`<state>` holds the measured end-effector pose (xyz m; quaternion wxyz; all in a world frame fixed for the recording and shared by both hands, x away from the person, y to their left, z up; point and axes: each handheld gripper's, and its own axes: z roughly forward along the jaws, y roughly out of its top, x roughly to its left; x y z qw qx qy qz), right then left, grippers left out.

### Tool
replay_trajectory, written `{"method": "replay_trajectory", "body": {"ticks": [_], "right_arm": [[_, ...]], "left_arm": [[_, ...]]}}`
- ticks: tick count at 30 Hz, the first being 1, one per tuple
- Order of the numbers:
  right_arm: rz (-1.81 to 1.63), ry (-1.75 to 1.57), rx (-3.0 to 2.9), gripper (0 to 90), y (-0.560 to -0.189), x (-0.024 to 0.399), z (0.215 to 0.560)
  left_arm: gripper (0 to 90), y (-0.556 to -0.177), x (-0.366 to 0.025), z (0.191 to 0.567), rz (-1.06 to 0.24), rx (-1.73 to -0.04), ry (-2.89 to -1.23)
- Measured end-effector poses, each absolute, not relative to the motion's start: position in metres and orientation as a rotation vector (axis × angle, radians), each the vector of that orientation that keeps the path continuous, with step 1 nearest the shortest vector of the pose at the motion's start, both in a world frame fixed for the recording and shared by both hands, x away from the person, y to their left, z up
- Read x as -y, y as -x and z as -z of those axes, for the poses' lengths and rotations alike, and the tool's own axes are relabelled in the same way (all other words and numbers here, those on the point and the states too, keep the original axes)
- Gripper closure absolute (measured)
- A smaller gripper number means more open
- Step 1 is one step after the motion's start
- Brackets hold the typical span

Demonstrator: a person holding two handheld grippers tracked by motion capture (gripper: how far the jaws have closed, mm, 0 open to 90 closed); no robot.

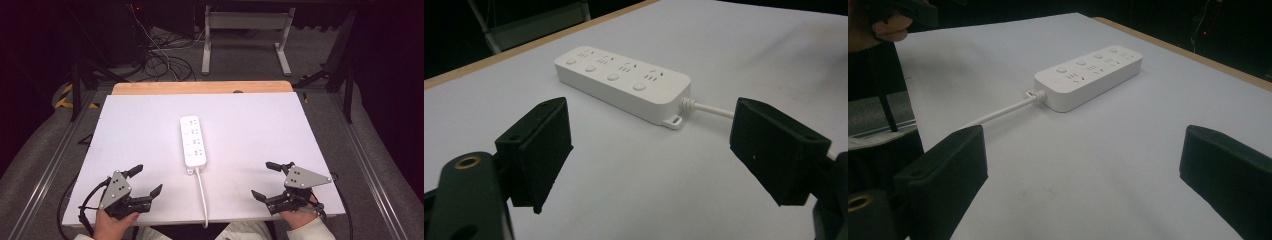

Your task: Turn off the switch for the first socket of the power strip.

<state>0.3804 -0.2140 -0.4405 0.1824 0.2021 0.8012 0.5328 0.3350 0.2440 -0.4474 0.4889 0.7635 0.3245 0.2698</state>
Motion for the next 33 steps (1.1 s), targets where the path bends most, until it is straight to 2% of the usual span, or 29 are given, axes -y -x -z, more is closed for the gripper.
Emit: {"method": "replay_trajectory", "body": {"ticks": [12,27,33], "right_arm": [[-1.504,-0.572,-2.267,5.9,-0.38,0.214,0.441],[-1.495,-0.571,-2.273,6.1,-0.382,0.214,0.442],[-1.493,-0.58,-2.275,6.2,-0.383,0.214,0.442]], "left_arm": [[17.9,-0.333,-0.242,0.445,-0.686,-0.77,-1.878],[19.5,-0.333,-0.24,0.439,-0.635,-0.757,-1.906],[23.0,-0.337,-0.235,0.432,-0.663,-0.768,-1.928]]}}
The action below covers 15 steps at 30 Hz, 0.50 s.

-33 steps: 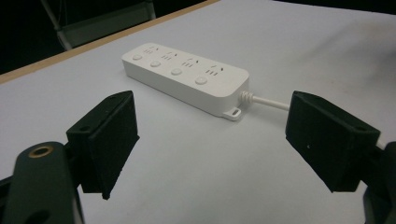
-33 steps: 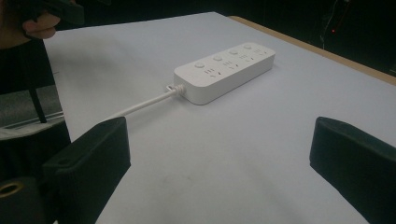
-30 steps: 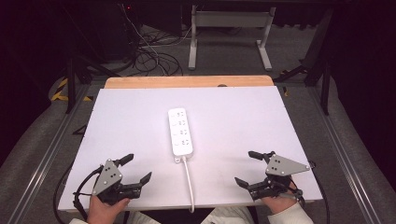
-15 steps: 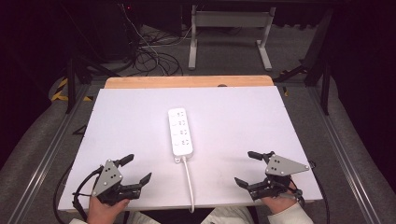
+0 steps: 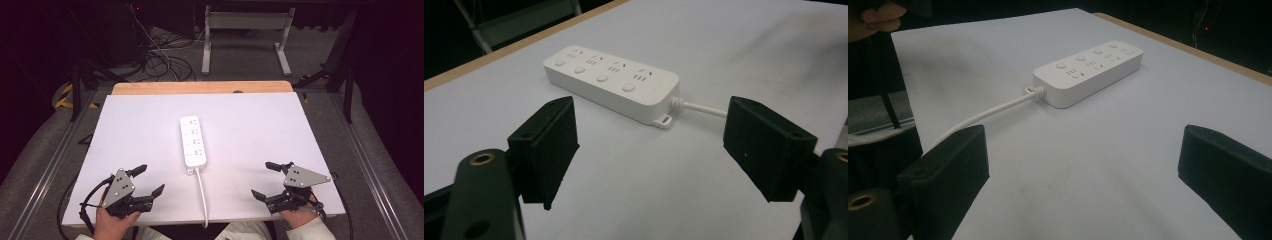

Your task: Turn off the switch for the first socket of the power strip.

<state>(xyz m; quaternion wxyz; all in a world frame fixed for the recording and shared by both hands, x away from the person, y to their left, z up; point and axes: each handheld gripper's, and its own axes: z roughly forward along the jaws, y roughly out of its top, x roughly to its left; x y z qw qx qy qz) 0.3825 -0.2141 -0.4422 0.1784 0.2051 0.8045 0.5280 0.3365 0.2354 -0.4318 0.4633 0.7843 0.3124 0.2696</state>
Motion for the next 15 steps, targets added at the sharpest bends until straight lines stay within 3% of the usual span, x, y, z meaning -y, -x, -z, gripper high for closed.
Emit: {"method": "replay_trajectory", "body": {"ticks": [15], "right_arm": [[-1.49,-0.587,-2.284,6.6,-0.384,0.215,0.443]], "left_arm": [[27.8,-0.364,-0.223,0.413,-0.614,-0.777,-1.922]]}}
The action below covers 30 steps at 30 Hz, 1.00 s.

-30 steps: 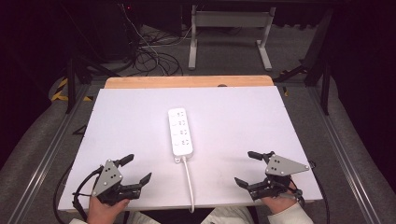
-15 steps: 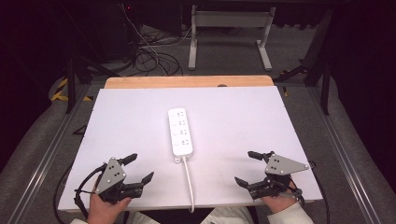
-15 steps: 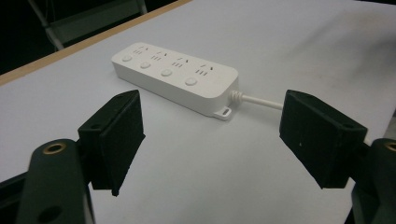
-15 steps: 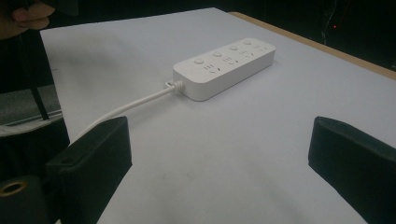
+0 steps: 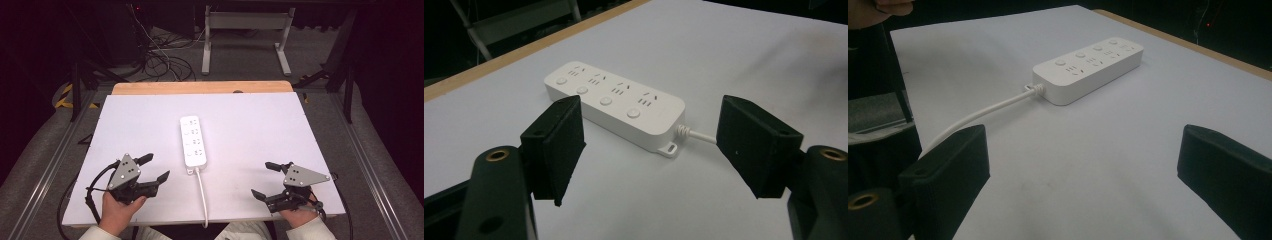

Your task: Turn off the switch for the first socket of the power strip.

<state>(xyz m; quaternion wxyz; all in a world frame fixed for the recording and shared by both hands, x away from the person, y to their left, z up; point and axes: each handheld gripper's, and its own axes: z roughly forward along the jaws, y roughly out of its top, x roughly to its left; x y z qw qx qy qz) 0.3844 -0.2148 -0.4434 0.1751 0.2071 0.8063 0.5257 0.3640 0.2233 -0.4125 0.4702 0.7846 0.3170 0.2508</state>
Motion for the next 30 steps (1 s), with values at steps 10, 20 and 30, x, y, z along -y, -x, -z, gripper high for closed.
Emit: {"method": "replay_trajectory", "body": {"ticks": [10,20,30], "right_arm": [[-1.488,-0.586,-2.288,6.7,-0.385,0.215,0.444],[-1.486,-0.587,-2.289,6.7,-0.385,0.215,0.444],[-1.486,-0.584,-2.294,6.7,-0.385,0.214,0.444]], "left_arm": [[30.7,-0.383,-0.207,0.408,-0.591,-0.773,-1.933],[33.0,-0.398,-0.194,0.406,-0.572,-0.768,-1.945],[37.6,-0.413,-0.184,0.407,-0.547,-0.774,-1.947]]}}
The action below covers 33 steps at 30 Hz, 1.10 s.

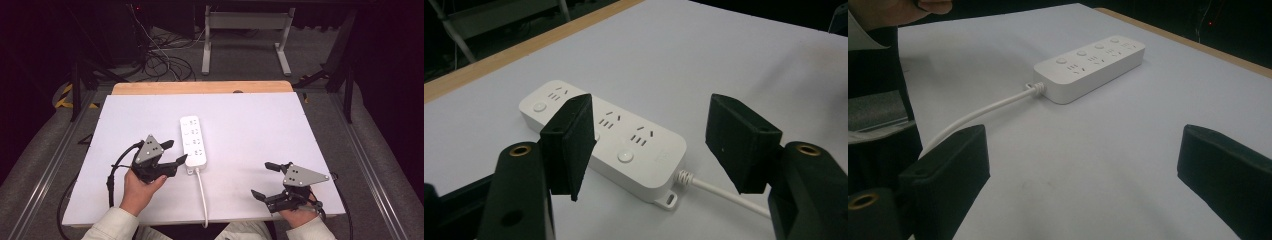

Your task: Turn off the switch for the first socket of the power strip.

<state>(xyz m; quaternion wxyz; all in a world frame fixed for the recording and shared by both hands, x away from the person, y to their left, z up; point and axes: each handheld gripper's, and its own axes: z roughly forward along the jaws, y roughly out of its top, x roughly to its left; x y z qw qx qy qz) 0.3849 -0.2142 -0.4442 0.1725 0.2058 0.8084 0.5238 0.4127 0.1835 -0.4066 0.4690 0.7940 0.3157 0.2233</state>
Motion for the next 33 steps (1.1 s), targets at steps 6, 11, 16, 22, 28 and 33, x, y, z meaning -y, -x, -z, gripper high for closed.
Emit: {"method": "replay_trajectory", "body": {"ticks": [6,11,16,22,28,33], "right_arm": [[-1.489,-0.582,-2.296,6.7,-0.385,0.214,0.444],[-1.49,-0.579,-2.299,6.7,-0.385,0.214,0.444],[-1.492,-0.577,-2.3,6.7,-0.384,0.214,0.444],[-1.496,-0.575,-2.303,6.7,-0.385,0.214,0.444],[-1.496,-0.574,-2.305,6.8,-0.385,0.214,0.444],[-1.496,-0.572,-2.309,6.9,-0.385,0.213,0.445]], "left_arm": [[44.9,-0.421,-0.176,0.408,-0.53,-0.779,-1.955],[47.0,-0.425,-0.173,0.41,-0.546,-0.803,-1.934],[50.7,-0.427,-0.172,0.41,-0.543,-0.817,-1.906],[52.7,-0.427,-0.172,0.41,-0.585,-0.836,-1.896],[63.0,-0.428,-0.173,0.409,-0.617,-0.863,-1.905],[75.4,-0.436,-0.174,0.409,-0.487,-0.871,-1.96]]}}
